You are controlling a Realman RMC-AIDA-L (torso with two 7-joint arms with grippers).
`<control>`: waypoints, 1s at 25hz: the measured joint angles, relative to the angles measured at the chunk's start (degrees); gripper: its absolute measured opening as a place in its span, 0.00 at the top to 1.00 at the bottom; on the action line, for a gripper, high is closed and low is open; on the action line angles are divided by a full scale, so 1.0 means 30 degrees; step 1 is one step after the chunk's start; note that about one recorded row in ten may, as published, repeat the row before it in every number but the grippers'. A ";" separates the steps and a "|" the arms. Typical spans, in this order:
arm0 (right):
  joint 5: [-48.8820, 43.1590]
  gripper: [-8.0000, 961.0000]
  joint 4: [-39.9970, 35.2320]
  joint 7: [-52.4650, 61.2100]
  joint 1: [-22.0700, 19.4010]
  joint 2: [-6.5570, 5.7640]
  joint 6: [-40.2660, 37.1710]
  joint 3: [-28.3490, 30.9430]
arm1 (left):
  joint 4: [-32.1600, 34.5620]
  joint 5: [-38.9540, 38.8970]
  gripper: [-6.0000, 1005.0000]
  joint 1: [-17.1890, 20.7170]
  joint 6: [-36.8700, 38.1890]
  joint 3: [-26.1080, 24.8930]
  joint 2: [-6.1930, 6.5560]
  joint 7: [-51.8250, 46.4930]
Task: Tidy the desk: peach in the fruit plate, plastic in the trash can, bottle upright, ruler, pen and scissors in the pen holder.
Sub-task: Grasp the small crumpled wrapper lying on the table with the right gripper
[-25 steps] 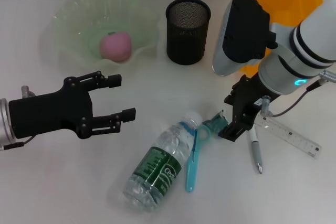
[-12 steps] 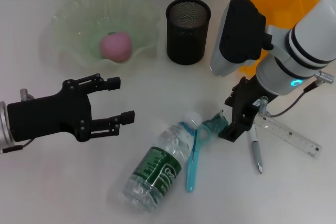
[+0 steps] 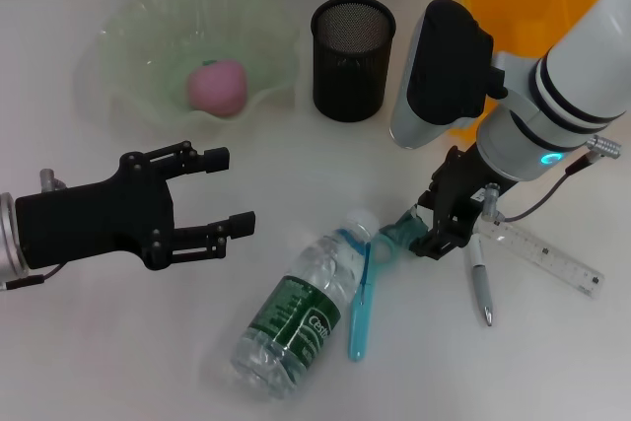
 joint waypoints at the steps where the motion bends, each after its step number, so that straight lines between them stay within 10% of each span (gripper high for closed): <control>1: 0.0000 0.31 0.0000 0.0000 0.0000 0.0000 0.0000 0.0000 | 0.0000 0.0000 0.19 -0.0004 0.0000 0.0000 0.0000 0.0000; 25: 0.0793 0.42 0.2150 0.0114 0.1247 0.0042 0.1278 -0.1074 | -0.0002 -0.0031 0.19 -0.0029 0.0321 -0.0084 0.0001 0.0000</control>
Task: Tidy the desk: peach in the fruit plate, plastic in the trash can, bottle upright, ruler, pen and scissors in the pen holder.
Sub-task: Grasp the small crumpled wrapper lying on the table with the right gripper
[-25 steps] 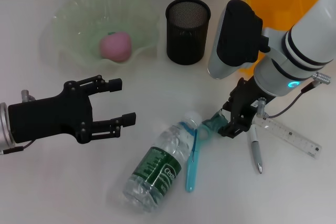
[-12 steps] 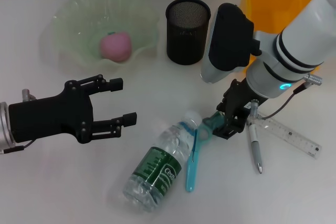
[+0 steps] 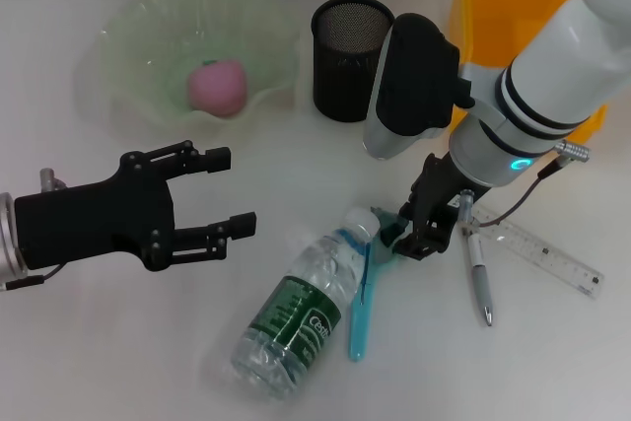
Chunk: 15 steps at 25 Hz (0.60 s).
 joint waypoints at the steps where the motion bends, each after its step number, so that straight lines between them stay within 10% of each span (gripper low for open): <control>1: 0.0000 0.43 0.0000 0.0000 0.0000 0.0000 0.0000 0.0000 | 0.0000 0.0000 0.19 0.0000 0.0000 0.0000 0.0000 0.0000; 15: 0.0000 0.76 -0.0028 0.0036 -0.0092 -0.0025 0.0404 0.0078 | 0.0002 0.0001 0.19 0.0000 0.0001 -0.0034 0.0000 0.0000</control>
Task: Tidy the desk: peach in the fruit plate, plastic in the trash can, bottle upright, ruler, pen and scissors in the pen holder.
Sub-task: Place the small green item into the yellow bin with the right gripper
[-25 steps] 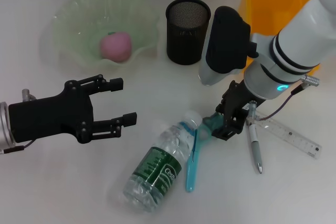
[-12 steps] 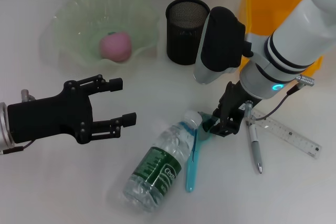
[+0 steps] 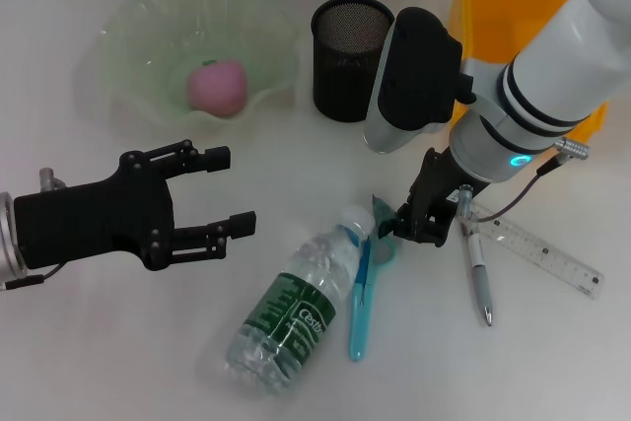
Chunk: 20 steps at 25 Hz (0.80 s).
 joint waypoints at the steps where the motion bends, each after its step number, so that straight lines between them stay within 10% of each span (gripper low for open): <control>1: 0.0000 0.78 0.0023 0.0001 -0.0003 0.0001 0.0015 -0.0002 | 0.0001 0.0000 0.19 0.0000 0.0000 -0.0001 0.0000 0.0001; 20: -0.0169 0.83 -0.3484 0.0537 -0.1730 -0.0128 -0.1485 0.1474 | 0.0024 -0.0145 0.19 -0.0010 -0.0001 -0.0030 -0.0016 0.0000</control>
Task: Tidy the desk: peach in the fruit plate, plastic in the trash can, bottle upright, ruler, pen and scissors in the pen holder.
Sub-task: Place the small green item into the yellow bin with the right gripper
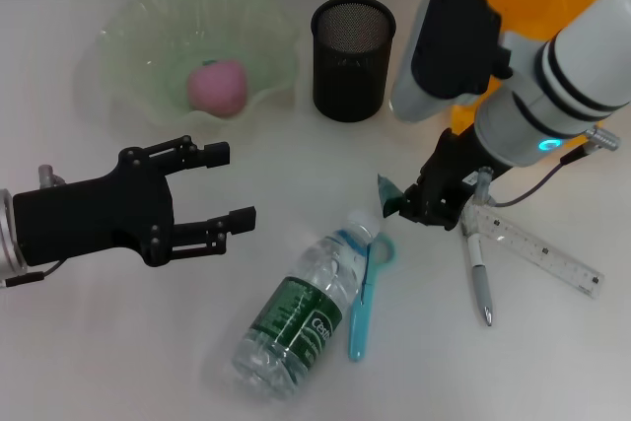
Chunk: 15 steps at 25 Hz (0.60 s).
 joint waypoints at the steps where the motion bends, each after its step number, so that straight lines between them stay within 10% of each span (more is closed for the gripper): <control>1: -0.0008 0.83 -0.0346 0.0002 -0.0121 0.0000 -0.0125 0.0317 | 0.0007 -0.0027 0.19 -0.0013 0.0000 -0.0001 0.0002 0.0000; 15: -0.0079 0.82 -0.5281 0.0411 -0.1362 -0.0008 -0.2111 0.5553 | 0.0116 -0.0114 0.19 -0.0168 -0.0052 -0.0001 0.0018 0.0000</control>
